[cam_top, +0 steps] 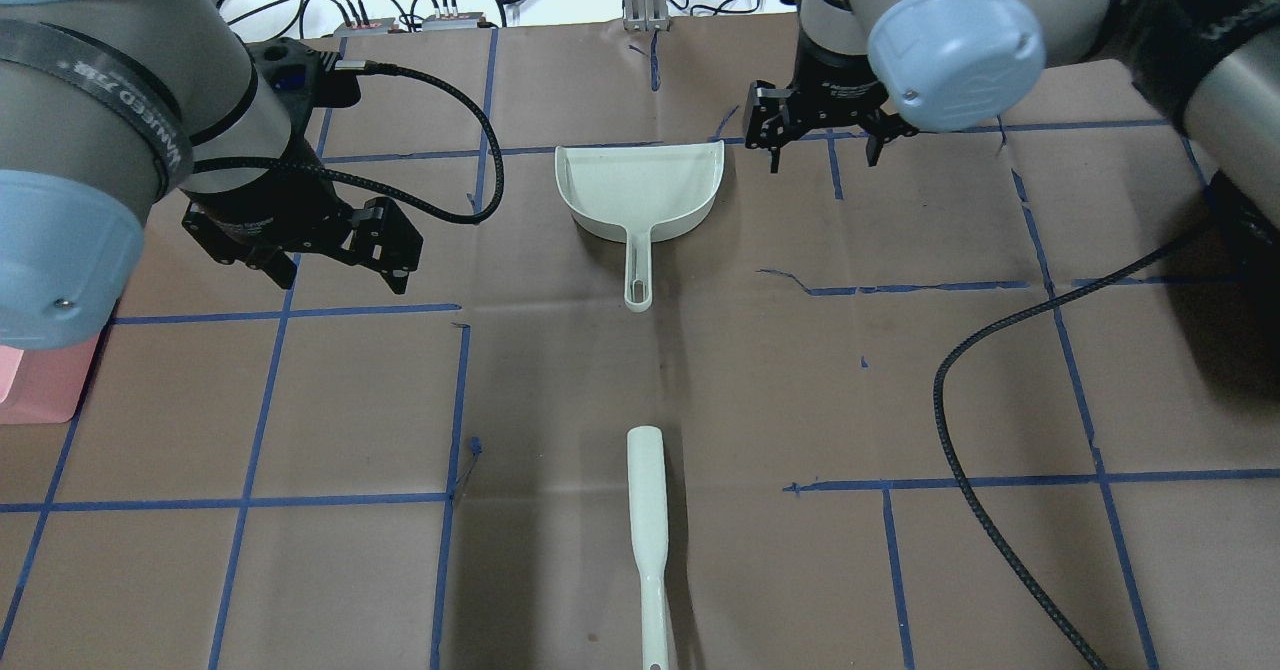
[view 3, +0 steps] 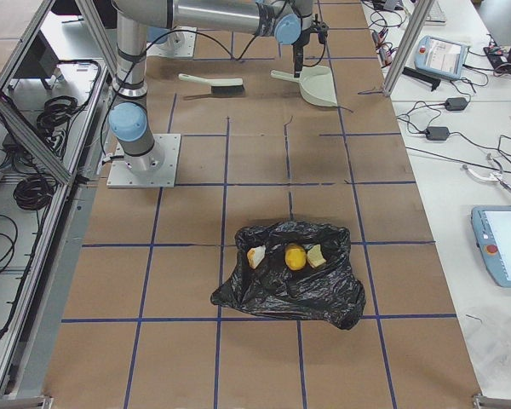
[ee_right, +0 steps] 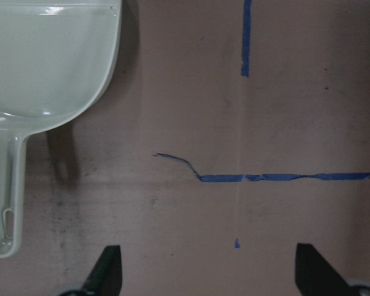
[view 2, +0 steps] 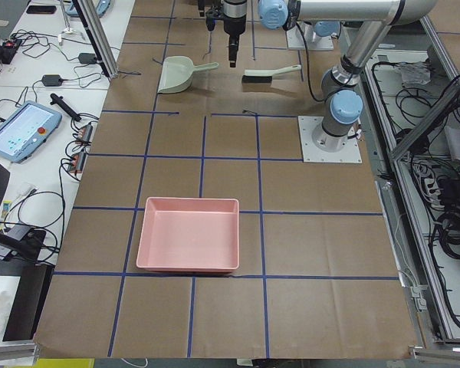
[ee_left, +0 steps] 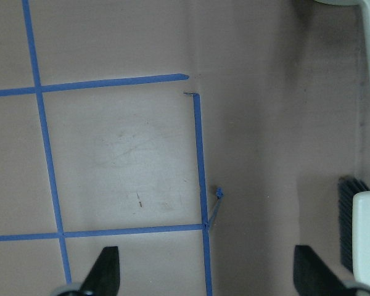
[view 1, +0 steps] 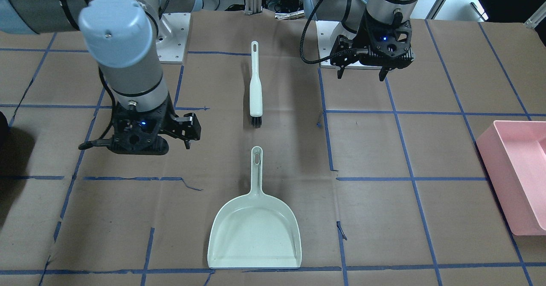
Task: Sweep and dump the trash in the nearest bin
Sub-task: 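Open the right gripper and lift it away from the dustpan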
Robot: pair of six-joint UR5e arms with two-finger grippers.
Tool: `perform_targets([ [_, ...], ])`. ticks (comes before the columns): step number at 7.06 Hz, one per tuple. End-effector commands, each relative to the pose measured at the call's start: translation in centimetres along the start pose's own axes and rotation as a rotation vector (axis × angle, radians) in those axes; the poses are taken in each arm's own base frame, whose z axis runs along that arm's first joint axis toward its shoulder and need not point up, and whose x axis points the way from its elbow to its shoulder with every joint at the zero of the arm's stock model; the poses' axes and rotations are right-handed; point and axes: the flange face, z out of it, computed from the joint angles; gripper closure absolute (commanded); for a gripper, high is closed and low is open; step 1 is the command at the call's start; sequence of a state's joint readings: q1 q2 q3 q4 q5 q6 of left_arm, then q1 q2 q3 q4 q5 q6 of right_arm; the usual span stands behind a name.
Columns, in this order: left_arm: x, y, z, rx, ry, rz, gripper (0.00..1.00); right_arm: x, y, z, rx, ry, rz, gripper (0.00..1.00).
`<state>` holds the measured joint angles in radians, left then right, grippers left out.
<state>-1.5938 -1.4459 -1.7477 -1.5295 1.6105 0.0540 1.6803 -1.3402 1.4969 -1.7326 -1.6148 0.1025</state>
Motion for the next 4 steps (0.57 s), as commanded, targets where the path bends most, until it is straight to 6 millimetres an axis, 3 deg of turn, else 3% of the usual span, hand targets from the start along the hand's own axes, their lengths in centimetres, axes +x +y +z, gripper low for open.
perform_targets([
  [1, 0.0, 0.0, 0.1, -0.002, 0.000, -0.005, 0.00, 4.7, 3.4, -2.3, -0.030, 0.002, 0.029, 0.00],
  [2, 0.0, 0.0, 0.2, -0.003, 0.000, -0.005, 0.00, 6.3, 5.0, -2.9, -0.036, -0.006, 0.050, 0.00],
  [4, 0.0, 0.1, 0.4, -0.006, 0.000, -0.006, 0.00, 6.6, 7.0, -5.4, 0.023, -0.015, 0.003, 0.00],
])
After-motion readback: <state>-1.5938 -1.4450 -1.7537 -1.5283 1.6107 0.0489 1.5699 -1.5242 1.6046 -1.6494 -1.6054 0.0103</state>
